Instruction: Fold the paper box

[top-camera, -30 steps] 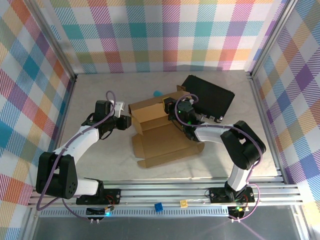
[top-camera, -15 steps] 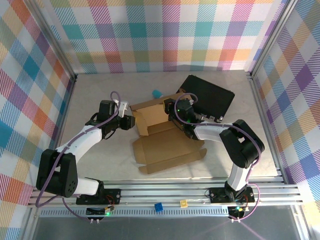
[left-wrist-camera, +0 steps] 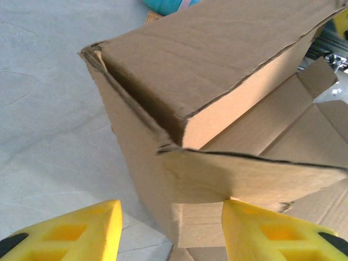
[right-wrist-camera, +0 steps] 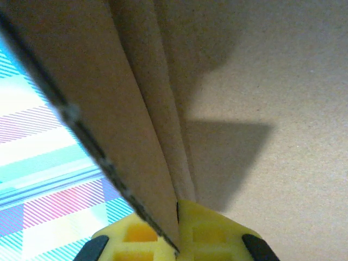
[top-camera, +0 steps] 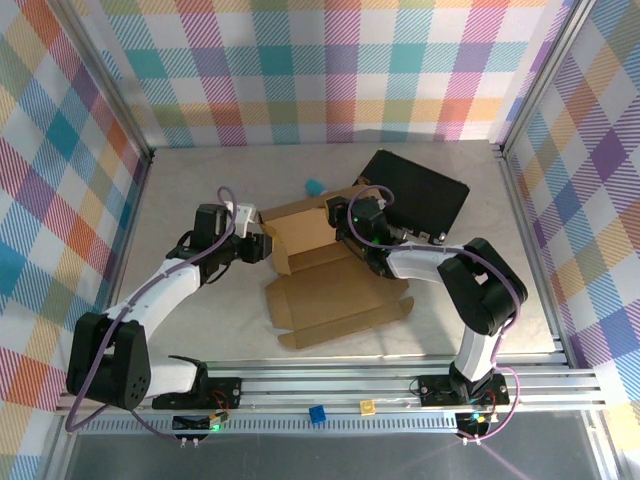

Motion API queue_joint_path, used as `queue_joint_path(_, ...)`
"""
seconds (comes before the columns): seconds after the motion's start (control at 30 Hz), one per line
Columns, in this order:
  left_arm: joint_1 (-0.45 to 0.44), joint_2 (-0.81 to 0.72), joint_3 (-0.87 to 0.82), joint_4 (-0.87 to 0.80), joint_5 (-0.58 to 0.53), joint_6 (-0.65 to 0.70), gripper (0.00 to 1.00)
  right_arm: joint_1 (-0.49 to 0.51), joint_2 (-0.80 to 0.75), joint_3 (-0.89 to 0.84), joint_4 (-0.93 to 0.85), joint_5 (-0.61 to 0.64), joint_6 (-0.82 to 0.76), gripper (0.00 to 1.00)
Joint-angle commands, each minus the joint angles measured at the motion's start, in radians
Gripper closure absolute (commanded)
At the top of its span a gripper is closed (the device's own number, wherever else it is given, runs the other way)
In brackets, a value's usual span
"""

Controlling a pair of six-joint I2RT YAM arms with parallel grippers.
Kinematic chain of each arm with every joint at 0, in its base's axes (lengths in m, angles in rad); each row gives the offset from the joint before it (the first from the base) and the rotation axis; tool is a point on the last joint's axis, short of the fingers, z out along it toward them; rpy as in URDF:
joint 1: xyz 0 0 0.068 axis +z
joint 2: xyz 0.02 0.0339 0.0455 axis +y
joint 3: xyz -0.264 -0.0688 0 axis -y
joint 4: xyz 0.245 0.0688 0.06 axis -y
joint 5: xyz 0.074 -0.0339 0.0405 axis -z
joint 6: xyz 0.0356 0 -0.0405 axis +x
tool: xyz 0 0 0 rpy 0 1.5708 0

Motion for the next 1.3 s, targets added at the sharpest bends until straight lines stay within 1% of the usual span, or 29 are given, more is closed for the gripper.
queue_joint_path(0.0,-0.011,-0.011,-0.012,-0.005,0.036,-0.008,0.49,-0.002,0.022,0.015,-0.04,-0.004,0.022,1.0)
queue_joint_path(0.2,-0.023,0.035,0.007,-0.027,0.01,-0.01,0.51,-0.001,0.009,0.003,-0.027,-0.002,0.022,1.0)
queue_joint_path(0.47,-0.083,0.03,-0.001,-0.028,-0.124,-0.048,0.5,0.001,-0.04,-0.098,0.084,-0.029,-0.005,1.0)
queue_joint_path(0.57,-0.12,0.03,-0.004,-0.035,-0.187,-0.057,0.5,0.005,-0.061,-0.138,0.126,-0.035,-0.02,1.0)
queue_joint_path(0.7,-0.168,0.034,-0.011,-0.046,-0.328,-0.095,0.5,0.011,-0.051,-0.181,0.222,-0.038,-0.017,1.0)
queue_joint_path(0.77,-0.182,0.038,-0.015,-0.04,-0.362,-0.115,0.5,0.014,-0.052,-0.187,0.235,-0.045,-0.016,1.0)
queue_joint_path(0.87,-0.213,0.052,-0.007,-0.049,-0.445,-0.138,0.51,0.02,-0.054,-0.203,0.252,-0.042,-0.01,1.0)
queue_joint_path(1.07,-0.248,0.071,-0.015,-0.045,-0.553,-0.176,0.53,0.027,-0.06,-0.231,0.281,-0.038,-0.002,1.0)
queue_joint_path(1.27,-0.289,0.1,-0.023,-0.036,-0.648,-0.246,0.57,0.038,-0.068,-0.256,0.295,-0.038,0.006,1.0)
